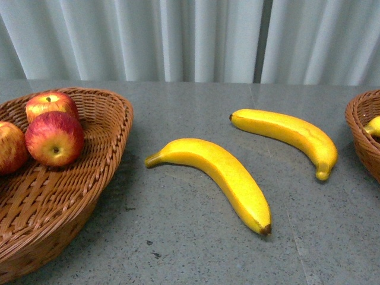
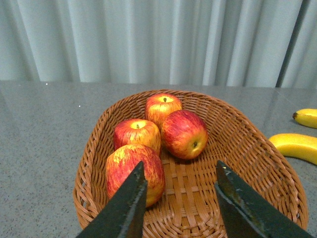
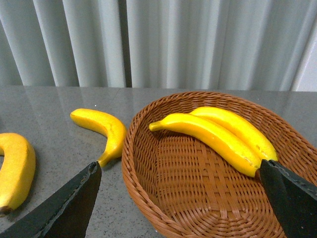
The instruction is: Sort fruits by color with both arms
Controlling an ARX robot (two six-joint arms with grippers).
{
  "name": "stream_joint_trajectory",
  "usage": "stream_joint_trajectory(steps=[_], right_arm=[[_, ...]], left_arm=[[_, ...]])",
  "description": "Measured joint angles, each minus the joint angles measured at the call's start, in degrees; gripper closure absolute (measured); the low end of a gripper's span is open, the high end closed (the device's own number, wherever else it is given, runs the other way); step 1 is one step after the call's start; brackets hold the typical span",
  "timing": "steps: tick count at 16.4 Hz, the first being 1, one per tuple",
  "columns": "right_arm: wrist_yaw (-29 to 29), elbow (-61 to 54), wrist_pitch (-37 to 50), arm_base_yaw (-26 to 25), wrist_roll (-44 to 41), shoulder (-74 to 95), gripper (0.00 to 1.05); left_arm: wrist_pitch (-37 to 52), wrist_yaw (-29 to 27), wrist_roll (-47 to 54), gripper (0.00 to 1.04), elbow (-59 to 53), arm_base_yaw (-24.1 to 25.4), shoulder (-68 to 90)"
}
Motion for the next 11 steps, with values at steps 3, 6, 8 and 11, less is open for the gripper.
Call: stream_joint_trajectory(steps=[3, 6, 8, 11], right_arm=[[0.0, 0.0, 0.0, 0.0, 0.0, 0.0, 0.06], [0.0, 0.0, 0.0, 0.0, 0.0, 0.0, 0.06], [0.0, 0.0, 0.0, 0.0, 0.0, 0.0, 0.06], [0.0, 0.0, 0.0, 0.0, 0.0, 0.0, 0.06]], left_arm=[[0.0, 0.0, 0.0, 0.32, 0.0, 0.0, 0.0], [0.0, 0.0, 0.0, 0.06, 0.0, 0.0, 0.0], [0.0, 0.0, 0.0, 0.07, 0.0, 0.0, 0.0], [0.0, 0.0, 0.0, 0.07, 0.0, 0.0, 0.0]])
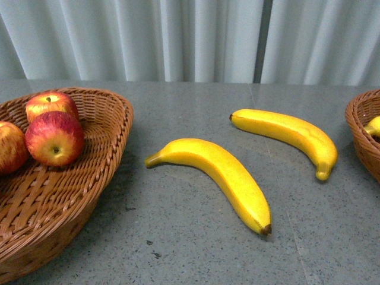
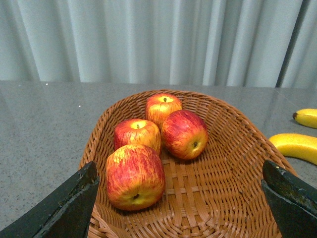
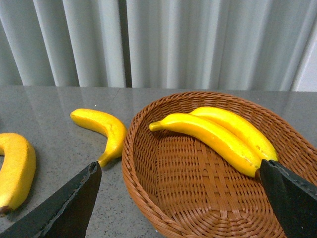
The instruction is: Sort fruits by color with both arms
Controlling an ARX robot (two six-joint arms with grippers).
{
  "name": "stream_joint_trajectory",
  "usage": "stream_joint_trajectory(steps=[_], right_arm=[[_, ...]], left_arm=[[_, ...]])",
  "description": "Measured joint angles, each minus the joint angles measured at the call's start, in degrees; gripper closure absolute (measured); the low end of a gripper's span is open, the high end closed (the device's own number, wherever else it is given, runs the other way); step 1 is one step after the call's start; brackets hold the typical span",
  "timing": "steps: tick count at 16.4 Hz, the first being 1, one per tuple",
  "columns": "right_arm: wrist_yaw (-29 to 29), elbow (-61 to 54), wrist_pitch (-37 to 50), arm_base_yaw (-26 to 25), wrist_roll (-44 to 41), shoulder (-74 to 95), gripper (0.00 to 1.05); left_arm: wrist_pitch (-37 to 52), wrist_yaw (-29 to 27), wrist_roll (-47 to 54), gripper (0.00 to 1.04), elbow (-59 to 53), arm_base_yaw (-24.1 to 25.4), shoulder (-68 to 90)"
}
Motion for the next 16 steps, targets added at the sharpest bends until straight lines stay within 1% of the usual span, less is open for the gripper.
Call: stream_joint_trajectory(steps=[4, 5, 6, 7, 8, 9, 10, 11, 13, 15, 16], right_arm=[[-0.7, 0.0, 0.6, -0.2, 0.5, 0.0, 0.06], [-8.5, -0.1, 11.9, -3.5, 4.3, 4.3, 0.06], [-12.8, 0.5, 27.3, -3.7, 8.3, 19.9, 0.06], [-12.9, 2.8, 36.9, -2.1, 9.3, 31.6, 0.06], [-12.5, 6.6, 44.3, -0.6, 9.9, 40.6, 0.06], [-10.7, 12.2, 50.3, 1.7, 10.0, 49.8, 0.06], [-9.4, 17.7, 51.4, 4.9, 10.0, 58.1, 0.06], [-8.4, 22.3, 49.7, 7.9, 9.8, 64.7, 0.06], [-4.6, 33.5, 43.7, 16.2, 8.3, 76.7, 0.06], [-1.6, 44.3, 36.0, 23.7, 6.3, 81.1, 0.06], [-1.2, 48.5, 31.2, 27.7, 4.7, 82.5, 0.06]], left_arm=[[0.0, 0.0, 0.0, 0.07, 0.0, 0.0, 0.0], [0.0, 0.0, 0.0, 0.07, 0.0, 0.0, 0.0], [0.0, 0.0, 0.0, 0.07, 0.0, 0.0, 0.0], [0.0, 0.0, 0.0, 0.07, 0.0, 0.0, 0.0], [0.0, 0.0, 0.0, 0.07, 0.0, 0.0, 0.0], [0.0, 0.0, 0.0, 0.07, 0.0, 0.0, 0.0], [0.0, 0.0, 0.0, 0.07, 0.0, 0.0, 0.0], [0.0, 0.0, 0.0, 0.07, 0.0, 0.0, 0.0], [0.0, 0.0, 0.0, 0.07, 0.0, 0.0, 0.0], [0.0, 0.0, 0.0, 0.07, 0.0, 0.0, 0.0], [0.0, 0.0, 0.0, 0.07, 0.0, 0.0, 0.0]])
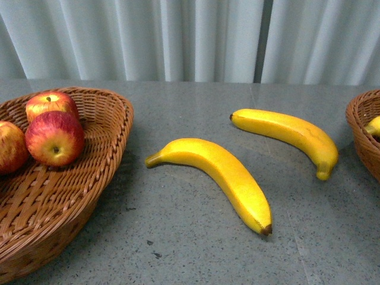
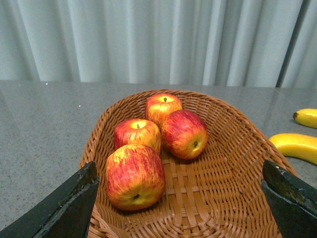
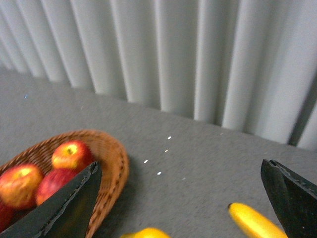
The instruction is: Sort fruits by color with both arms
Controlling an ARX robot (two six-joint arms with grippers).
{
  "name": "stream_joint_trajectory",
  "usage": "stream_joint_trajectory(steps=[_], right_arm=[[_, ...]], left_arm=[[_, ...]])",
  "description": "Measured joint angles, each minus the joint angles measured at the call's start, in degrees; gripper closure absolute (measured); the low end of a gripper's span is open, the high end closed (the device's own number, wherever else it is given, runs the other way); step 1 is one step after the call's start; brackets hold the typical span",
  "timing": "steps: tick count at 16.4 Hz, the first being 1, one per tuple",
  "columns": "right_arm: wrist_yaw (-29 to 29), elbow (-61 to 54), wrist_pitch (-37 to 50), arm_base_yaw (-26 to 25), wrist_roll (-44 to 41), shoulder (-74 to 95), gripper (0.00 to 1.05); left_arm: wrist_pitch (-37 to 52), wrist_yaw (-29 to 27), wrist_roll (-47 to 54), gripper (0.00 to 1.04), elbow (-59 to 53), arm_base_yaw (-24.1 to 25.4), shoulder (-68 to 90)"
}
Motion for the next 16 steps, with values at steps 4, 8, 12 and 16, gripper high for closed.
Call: stream_joint_trajectory(steps=[4, 8, 12, 16], right_arm=[[1.4, 7.2, -13.4, 7.6, -4.2, 7.7, 0.06], [2.1, 12.3, -20.9, 7.8, -4.0, 15.5, 0.06], [2.1, 15.6, -27.1, 5.6, -4.3, 19.8, 0.06], [2.7, 15.7, -28.9, 3.5, -6.1, 22.3, 0.06]], left_arm=[[0.0, 0.0, 0.0, 0.07, 0.0, 0.0, 0.0], [0.0, 0.0, 0.0, 0.07, 0.0, 0.0, 0.0], [0.0, 0.0, 0.0, 0.07, 0.0, 0.0, 0.0], [0.0, 0.0, 0.0, 0.07, 0.0, 0.0, 0.0]])
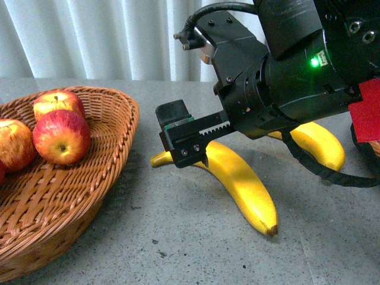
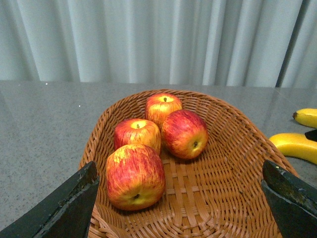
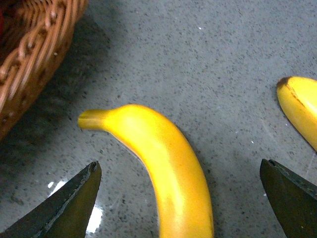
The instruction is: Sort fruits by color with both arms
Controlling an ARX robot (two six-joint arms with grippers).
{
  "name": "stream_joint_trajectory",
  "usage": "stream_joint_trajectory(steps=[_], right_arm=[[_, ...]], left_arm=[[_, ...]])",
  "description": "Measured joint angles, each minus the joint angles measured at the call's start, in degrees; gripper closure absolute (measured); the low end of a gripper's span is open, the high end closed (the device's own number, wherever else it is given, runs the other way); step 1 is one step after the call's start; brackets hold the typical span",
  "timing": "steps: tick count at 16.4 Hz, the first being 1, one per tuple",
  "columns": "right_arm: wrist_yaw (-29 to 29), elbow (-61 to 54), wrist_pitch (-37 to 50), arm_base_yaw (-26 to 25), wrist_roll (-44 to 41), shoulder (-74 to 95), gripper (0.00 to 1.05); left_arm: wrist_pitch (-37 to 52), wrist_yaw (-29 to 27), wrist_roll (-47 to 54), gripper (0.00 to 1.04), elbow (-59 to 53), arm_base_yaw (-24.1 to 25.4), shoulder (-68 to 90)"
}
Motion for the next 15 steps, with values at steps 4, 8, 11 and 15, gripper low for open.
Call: stream_joint_trajectory(steps=[4, 8, 11, 15], right_arm=[[-1.3, -0.5, -2.6, -1.3, -2.8, 0.0, 0.06], [0.3, -1.5, -1.9, -0.8, -6.2, 4.5, 0.06], [0.3, -1.8, -1.9, -0.8, -6.6, 4.7, 0.06], [0.0, -2.8, -0.8, -0.3, -7.5, 4.7, 0.25]], left_arm=[[0.0, 0.0, 0.0, 0.07, 0.0, 0.0, 0.0], [0.0, 0.0, 0.0, 0.07, 0.0, 0.0, 0.0], [0.0, 0.0, 0.0, 0.07, 0.0, 0.0, 0.0], [0.0, 0.0, 0.0, 0.07, 0.0, 0.0, 0.0]])
